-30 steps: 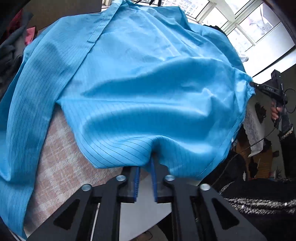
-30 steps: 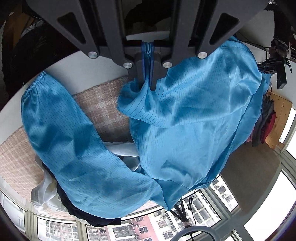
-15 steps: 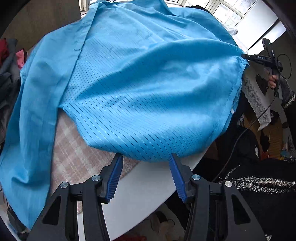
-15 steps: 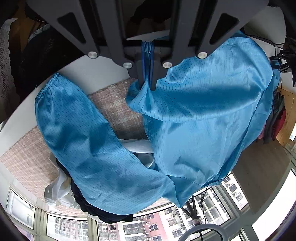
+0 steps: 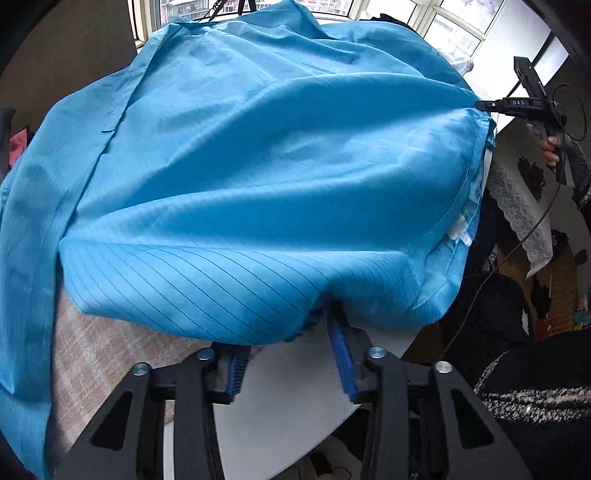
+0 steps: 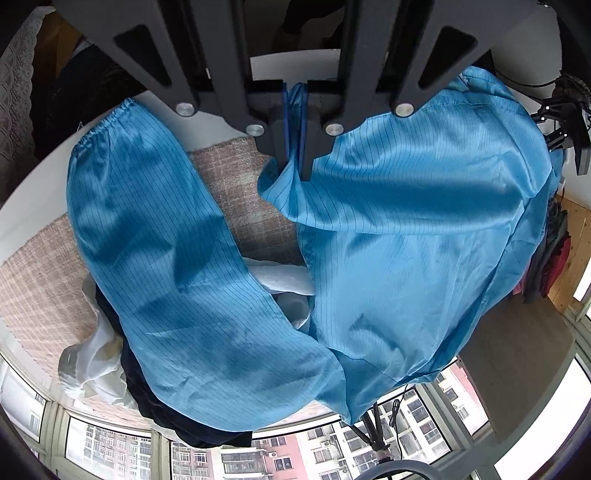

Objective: Fold clothes
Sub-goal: 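Pull the coat hem toward the platform edge with both grippers and release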

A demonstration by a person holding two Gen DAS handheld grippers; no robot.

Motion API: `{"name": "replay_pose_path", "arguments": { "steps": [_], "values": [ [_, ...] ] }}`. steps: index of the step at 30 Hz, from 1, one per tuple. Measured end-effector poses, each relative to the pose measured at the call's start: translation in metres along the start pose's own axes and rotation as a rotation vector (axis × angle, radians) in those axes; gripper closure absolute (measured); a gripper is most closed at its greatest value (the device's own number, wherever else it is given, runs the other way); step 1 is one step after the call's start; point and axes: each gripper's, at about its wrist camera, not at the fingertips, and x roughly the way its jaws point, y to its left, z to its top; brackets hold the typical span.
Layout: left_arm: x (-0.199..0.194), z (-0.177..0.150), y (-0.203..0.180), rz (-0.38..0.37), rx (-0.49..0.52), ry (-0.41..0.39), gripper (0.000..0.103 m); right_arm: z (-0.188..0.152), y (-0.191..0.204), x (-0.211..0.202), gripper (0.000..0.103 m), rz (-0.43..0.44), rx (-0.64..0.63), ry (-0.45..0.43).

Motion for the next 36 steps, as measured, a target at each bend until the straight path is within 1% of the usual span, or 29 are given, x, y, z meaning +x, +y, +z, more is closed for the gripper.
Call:
{"name": "replay_pose_path", "arguments": {
  "steps": [3, 6, 7, 9, 10, 12, 13, 15, 16, 17, 19, 21, 22, 24, 26, 28, 29, 31, 34, 36],
  "values": [
    [-0.016, -0.001, -0.007, 0.008, -0.021, 0.022, 0.093, 0.000, 0.006, 0.001, 0.099, 0.002, -0.046, 0.016],
    [-0.064, -0.028, 0.002, 0.045, -0.062, 0.024, 0.094, -0.012, 0.016, -0.011, 0.099, 0.029, -0.098, 0.023],
    [-0.079, -0.039, 0.010, 0.065, -0.088, 0.025, 0.094, -0.019, 0.020, -0.016, 0.099, 0.051, -0.106, 0.027],
    [-0.109, -0.062, 0.024, 0.105, -0.138, 0.028, 0.093, -0.041, 0.027, -0.024, 0.099, 0.128, -0.098, 0.043],
    [-0.114, -0.073, 0.033, 0.111, -0.176, 0.040, 0.093, -0.051, 0.030, -0.028, 0.099, 0.166, -0.094, 0.050],
    [-0.110, -0.095, 0.054, 0.105, -0.267, 0.079, 0.093, -0.080, 0.042, -0.024, 0.099, 0.229, -0.110, 0.097],
    [-0.102, -0.101, 0.060, 0.109, -0.289, 0.106, 0.093, -0.094, 0.052, -0.014, 0.099, 0.214, -0.144, 0.132],
    [-0.080, -0.104, 0.061, 0.146, -0.277, 0.162, 0.093, -0.117, 0.069, 0.007, 0.099, 0.156, -0.218, 0.193],
    [-0.072, -0.102, 0.061, 0.154, -0.270, 0.181, 0.093, -0.123, 0.073, 0.015, 0.099, 0.144, -0.224, 0.215],
    [-0.070, -0.099, 0.060, 0.149, -0.268, 0.184, 0.093, -0.124, 0.073, 0.016, 0.099, 0.144, -0.212, 0.222],
    [-0.074, -0.092, 0.055, 0.135, -0.258, 0.162, 0.092, -0.122, 0.066, 0.004, 0.099, 0.148, -0.180, 0.193],
    [-0.084, -0.084, 0.046, 0.133, -0.222, 0.128, 0.090, -0.119, 0.059, -0.007, 0.099, 0.152, -0.148, 0.164],
    [-0.084, -0.082, 0.041, 0.127, -0.202, 0.134, 0.088, -0.119, 0.054, -0.011, 0.099, 0.144, -0.134, 0.158],
    [-0.075, -0.084, 0.037, 0.113, -0.162, 0.176, 0.087, -0.121, 0.043, -0.010, 0.099, 0.100, -0.111, 0.173],
    [-0.053, -0.091, 0.037, 0.159, -0.131, 0.269, 0.086, -0.127, 0.041, 0.001, 0.099, 0.085, -0.103, 0.227],
    [-0.041, -0.098, 0.045, 0.186, -0.150, 0.331, 0.086, -0.134, 0.049, 0.011, 0.094, 0.091, -0.124, 0.288],
    [-0.045, -0.099, 0.051, 0.194, -0.162, 0.334, 0.086, -0.136, 0.055, 0.011, 0.094, 0.090, -0.146, 0.305],
    [-0.062, -0.098, 0.060, 0.207, -0.181, 0.308, 0.086, -0.138, 0.066, 0.001, 0.091, 0.070, -0.206, 0.300],
    [-0.090, -0.094, 0.075, 0.236, -0.207, 0.258, 0.085, -0.123, 0.068, -0.029, 0.090, 0.051, -0.205, 0.232],
    [-0.113, -0.079, 0.086, 0.288, -0.215, 0.177, 0.084, -0.102, 0.067, -0.050, 0.090, 0.056, -0.188, 0.159]
  ]
}}
